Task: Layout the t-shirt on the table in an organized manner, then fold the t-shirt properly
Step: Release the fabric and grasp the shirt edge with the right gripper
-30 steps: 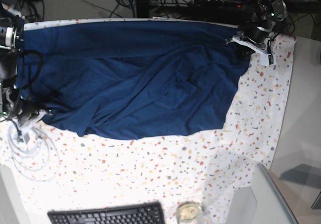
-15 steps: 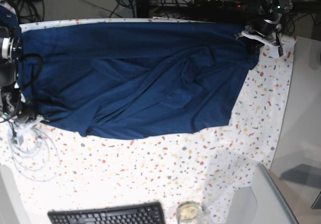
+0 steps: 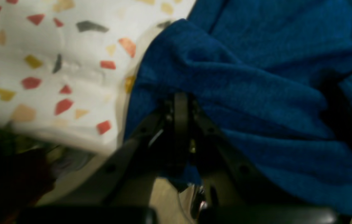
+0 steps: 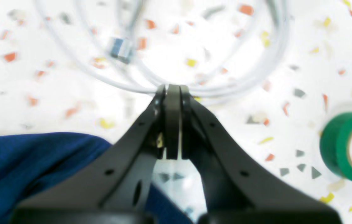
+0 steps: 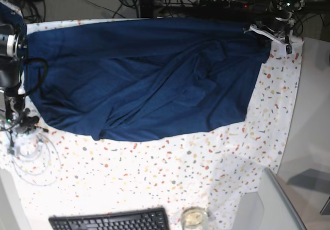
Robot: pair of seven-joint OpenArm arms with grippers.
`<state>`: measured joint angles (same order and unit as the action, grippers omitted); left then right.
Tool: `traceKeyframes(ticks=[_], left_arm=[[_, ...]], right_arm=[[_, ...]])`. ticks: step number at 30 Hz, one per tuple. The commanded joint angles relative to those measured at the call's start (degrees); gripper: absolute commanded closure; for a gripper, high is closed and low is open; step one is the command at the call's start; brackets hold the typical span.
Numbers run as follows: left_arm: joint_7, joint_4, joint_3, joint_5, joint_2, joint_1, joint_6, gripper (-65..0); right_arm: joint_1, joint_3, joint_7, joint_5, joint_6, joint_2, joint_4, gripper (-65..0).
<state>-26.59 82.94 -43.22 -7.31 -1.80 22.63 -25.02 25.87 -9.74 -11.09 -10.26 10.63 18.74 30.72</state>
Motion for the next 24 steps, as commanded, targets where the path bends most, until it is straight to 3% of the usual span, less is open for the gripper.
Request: traceKeyframes(ticks=[1,4,7,10,17,24], left_arm=[[-0.88,1.24,-0.34,0.41,0.44,0.36,0.62,0.0],[-1.41,2.21,-0.34,0.41,0.53,0.36,0.62,0.0],[-1.67,3.44,-0.25,0.41,0.35,0.27,0.62,0.0],[-1.67,3.44,-0.34,0.32,0.44,0.27,0.62,0.0],[-1.5,2.82,-0.34,0.32,0.53,0.27,0.62,0.0],[-1.41,2.73,-0.34,0.32,0.53,0.27,0.62,0.0]], right_arm=[[-0.24,-0.24,-2.67,-0.68,3.65,1.35,6.34,0.0],[-5.69,0.11,-15.06,-0.68,11.83,-0.06,21.28,0.0],[-6.22,0.29,-20.34,-0.51,13.15,-1.82,25.41,0.0],[-4.02,0.46,-20.78,-0.51,13.23,-2.43,22.16,0.0],[0.73,8.64,-20.6,-0.51,13.23,-3.23,12.14,0.0],[3.45,9.87,-18.14,-0.51,12.97,-3.4,5.37,0.0]])
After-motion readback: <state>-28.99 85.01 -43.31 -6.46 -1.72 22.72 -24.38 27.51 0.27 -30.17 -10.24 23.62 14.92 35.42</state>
